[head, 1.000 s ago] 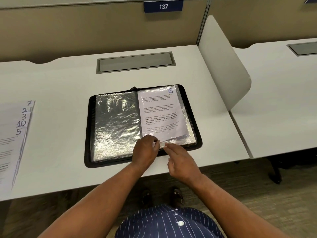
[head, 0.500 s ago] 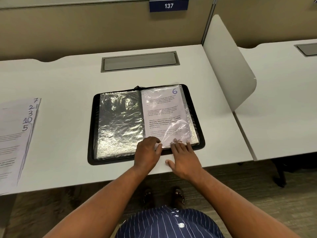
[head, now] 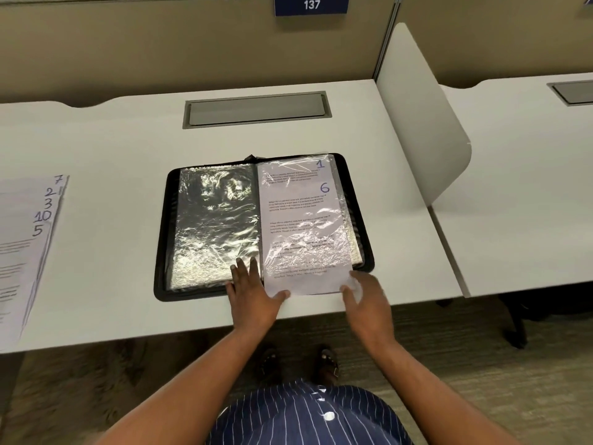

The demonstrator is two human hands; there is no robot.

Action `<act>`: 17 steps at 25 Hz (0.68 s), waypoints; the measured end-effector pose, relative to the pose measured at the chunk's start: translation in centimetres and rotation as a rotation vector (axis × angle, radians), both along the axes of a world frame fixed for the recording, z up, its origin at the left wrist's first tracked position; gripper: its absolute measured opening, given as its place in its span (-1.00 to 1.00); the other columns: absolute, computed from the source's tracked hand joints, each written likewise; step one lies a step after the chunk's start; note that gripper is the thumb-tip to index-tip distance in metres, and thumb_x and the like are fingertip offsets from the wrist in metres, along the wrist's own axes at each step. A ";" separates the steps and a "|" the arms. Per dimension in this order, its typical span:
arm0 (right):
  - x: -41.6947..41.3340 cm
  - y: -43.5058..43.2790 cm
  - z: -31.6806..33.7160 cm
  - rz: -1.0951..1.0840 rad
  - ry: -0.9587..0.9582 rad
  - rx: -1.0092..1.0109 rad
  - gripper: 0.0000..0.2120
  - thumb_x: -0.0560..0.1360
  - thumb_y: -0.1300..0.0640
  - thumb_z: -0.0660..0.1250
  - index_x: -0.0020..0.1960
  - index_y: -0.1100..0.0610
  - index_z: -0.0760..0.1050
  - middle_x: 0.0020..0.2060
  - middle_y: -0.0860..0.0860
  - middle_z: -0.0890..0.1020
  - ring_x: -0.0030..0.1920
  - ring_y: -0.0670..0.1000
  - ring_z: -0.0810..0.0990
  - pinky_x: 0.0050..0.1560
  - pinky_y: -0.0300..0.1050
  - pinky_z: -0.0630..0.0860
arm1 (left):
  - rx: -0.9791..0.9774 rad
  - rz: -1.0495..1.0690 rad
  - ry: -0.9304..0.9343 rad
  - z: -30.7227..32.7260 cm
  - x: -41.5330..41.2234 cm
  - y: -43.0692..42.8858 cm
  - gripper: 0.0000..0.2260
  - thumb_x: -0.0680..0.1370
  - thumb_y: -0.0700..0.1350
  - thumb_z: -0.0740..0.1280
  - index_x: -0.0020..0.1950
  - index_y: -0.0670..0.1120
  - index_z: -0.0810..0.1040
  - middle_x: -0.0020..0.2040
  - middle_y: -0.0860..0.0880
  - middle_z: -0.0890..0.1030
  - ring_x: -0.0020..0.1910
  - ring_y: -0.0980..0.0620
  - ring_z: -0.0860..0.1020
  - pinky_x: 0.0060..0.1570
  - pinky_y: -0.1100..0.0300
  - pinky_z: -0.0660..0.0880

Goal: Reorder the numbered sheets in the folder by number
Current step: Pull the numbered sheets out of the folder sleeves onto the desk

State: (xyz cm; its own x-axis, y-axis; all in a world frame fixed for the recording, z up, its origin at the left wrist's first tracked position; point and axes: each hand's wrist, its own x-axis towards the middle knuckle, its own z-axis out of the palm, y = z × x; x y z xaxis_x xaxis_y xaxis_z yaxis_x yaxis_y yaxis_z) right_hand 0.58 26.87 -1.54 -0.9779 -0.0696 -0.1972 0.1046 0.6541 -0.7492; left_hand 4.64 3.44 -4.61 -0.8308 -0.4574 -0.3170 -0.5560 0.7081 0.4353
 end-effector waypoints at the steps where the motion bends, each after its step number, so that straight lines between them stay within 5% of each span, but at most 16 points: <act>1: -1.0 0.1 0.3 -0.087 -0.091 -0.061 -0.64 0.63 0.02 0.37 0.39 0.06 0.49 0.15 -0.13 0.55 0.21 -0.08 0.53 0.15 -0.20 0.45 | 0.004 0.004 -0.010 0.0 0.2 0.0 0.04 0.45 0.35 0.39 0.66 -0.02 -0.16 0.66 -0.11 -0.21 0.62 -0.07 -0.26 0.58 -0.13 -0.22; 3: -3.1 0.3 0.2 -0.185 -0.241 -0.143 -0.67 0.59 0.07 0.42 0.32 0.09 0.53 0.03 -0.08 0.60 0.06 -0.05 0.59 -0.02 -0.21 0.49 | 0.010 -0.002 -0.031 0.1 0.8 0.0 0.09 0.41 0.36 0.43 0.66 -0.02 -0.17 0.66 -0.10 -0.21 0.62 -0.07 -0.27 0.57 -0.10 -0.27; 6: -4.5 0.9 -1.1 -0.212 -0.336 -0.178 -0.80 0.53 0.13 0.49 0.14 0.07 0.62 -0.07 -0.06 0.66 -0.04 -0.02 0.65 0.06 0.01 0.64 | 0.054 0.024 0.000 0.7 2.3 0.6 0.08 0.41 0.32 0.47 0.67 -0.02 -0.13 0.66 -0.05 -0.15 0.63 -0.04 -0.22 0.55 -0.03 -0.28; 9: -3.6 2.3 -1.7 -0.243 -0.449 -0.285 -0.88 0.49 0.22 0.51 0.00 0.08 0.64 -0.04 0.05 0.73 -0.04 0.07 0.72 0.04 0.09 0.69 | 0.244 0.204 0.151 1.8 4.3 1.9 -0.13 0.46 0.17 0.51 0.63 -0.01 0.14 0.62 -0.02 0.19 0.59 -0.03 0.14 0.55 0.01 0.12; 11: -2.2 3.9 -1.4 -0.237 -0.531 -0.338 -0.88 0.49 0.30 0.50 0.01 0.17 0.65 -0.04 0.10 0.73 -0.04 0.11 0.73 -0.02 0.05 0.70 | 0.420 0.341 0.197 2.5 5.5 2.8 -0.31 0.49 0.04 0.53 0.54 -0.02 0.32 0.47 -0.02 0.43 0.44 0.00 0.40 0.37 0.11 0.38; 17: 1.0 8.2 -0.8 -0.108 -0.715 -0.360 -0.86 0.50 0.34 0.47 0.05 0.29 0.63 -0.10 0.11 0.76 -0.10 0.10 0.76 -0.10 -0.01 0.71 | 0.721 0.753 0.192 2.6 7.5 4.4 -0.60 0.52 -0.12 0.51 0.32 -0.09 0.53 0.14 0.01 0.60 0.08 0.07 0.58 0.01 0.21 0.52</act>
